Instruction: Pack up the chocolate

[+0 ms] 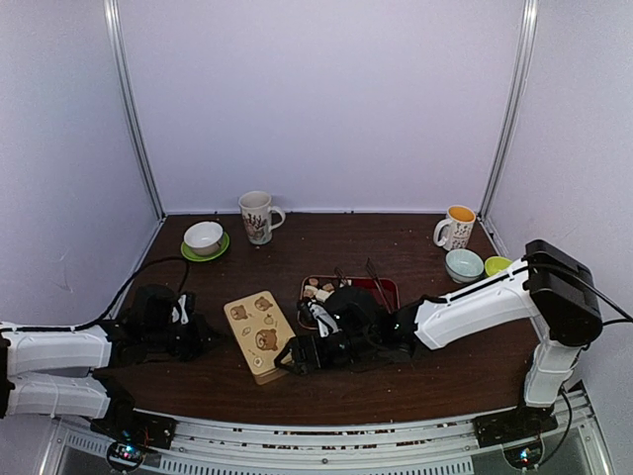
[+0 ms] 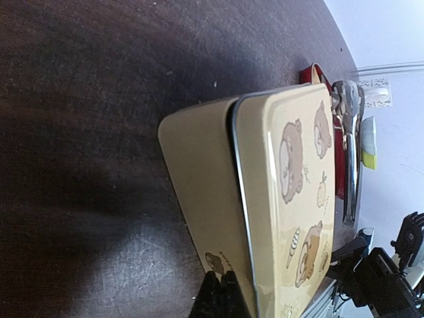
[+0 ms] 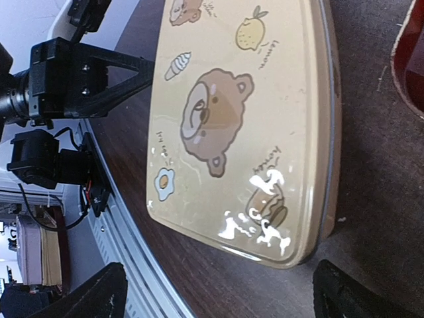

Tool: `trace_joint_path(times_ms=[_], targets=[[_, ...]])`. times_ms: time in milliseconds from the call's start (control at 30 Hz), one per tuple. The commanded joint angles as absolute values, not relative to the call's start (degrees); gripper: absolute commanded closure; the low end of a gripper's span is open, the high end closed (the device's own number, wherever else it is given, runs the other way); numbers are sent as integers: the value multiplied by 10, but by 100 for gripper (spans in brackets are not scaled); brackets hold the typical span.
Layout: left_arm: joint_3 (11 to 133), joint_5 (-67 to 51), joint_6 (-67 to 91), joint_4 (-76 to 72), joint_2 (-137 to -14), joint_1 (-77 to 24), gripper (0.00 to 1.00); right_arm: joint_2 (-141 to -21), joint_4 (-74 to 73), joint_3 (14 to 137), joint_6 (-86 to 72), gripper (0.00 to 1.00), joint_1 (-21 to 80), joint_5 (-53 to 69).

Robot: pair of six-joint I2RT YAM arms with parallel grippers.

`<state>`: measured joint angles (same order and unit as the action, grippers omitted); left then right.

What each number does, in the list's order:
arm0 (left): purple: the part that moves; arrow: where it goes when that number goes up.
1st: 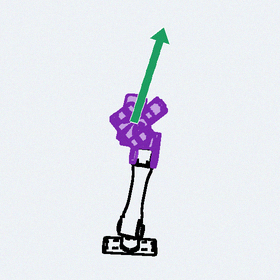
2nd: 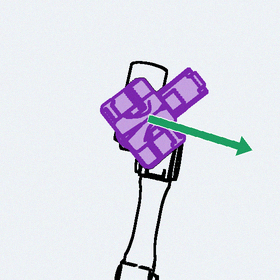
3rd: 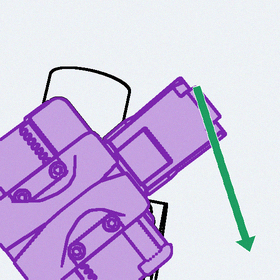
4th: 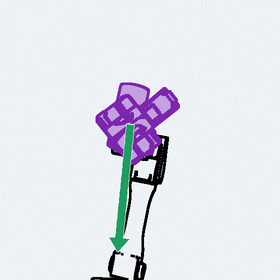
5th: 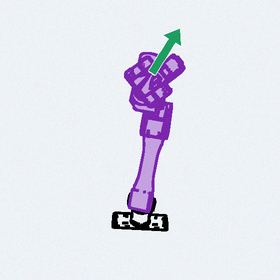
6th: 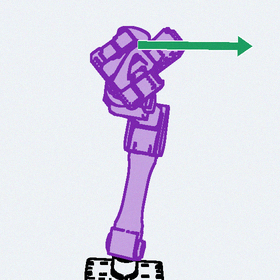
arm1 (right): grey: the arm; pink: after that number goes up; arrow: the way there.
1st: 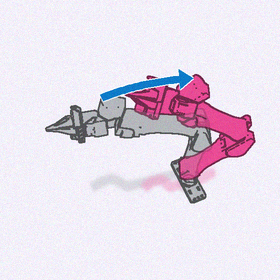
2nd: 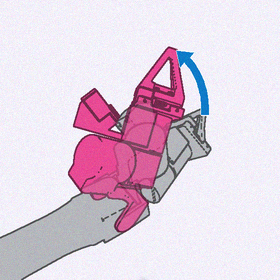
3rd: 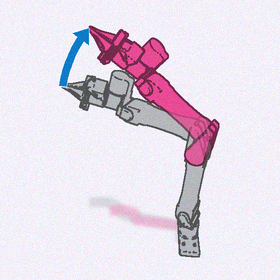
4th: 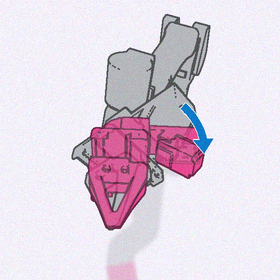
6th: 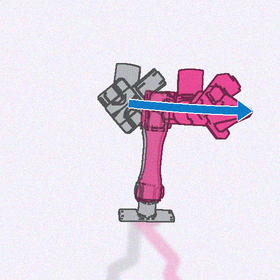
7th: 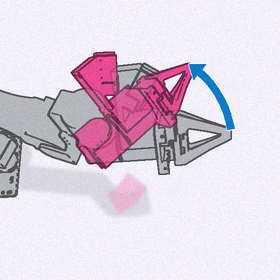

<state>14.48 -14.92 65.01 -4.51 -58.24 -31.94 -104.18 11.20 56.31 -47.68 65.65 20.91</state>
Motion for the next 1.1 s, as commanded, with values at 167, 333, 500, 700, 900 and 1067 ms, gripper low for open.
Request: trace_joint_path(times_ms=[167, 333, 500, 700, 900, 1067], targets=[[143, -155, 659, -94, -624, -321, 100, -1037, 47, 608, -447, 0, 651, 136], [144, -165, 672, -140, -659, -322, 100, -1075, 48, 644, -450, 1, 651, 173], [157, -160, 670, -154, -686, -321, 100, -1086, 70, 650, -457, 1, 652, 186], [197, -159, 664, -195, -751, -318, 100, -1095, 61, 663, -459, 2, 651, 190], [237, -182, 653, -233, -820, -309, 100, -1084, 70, 643, -474, 2, 639, 172], [268, -187, 628, -218, -847, -305, 100, -1071, 80, 627, -483, 2, 630, 167]])
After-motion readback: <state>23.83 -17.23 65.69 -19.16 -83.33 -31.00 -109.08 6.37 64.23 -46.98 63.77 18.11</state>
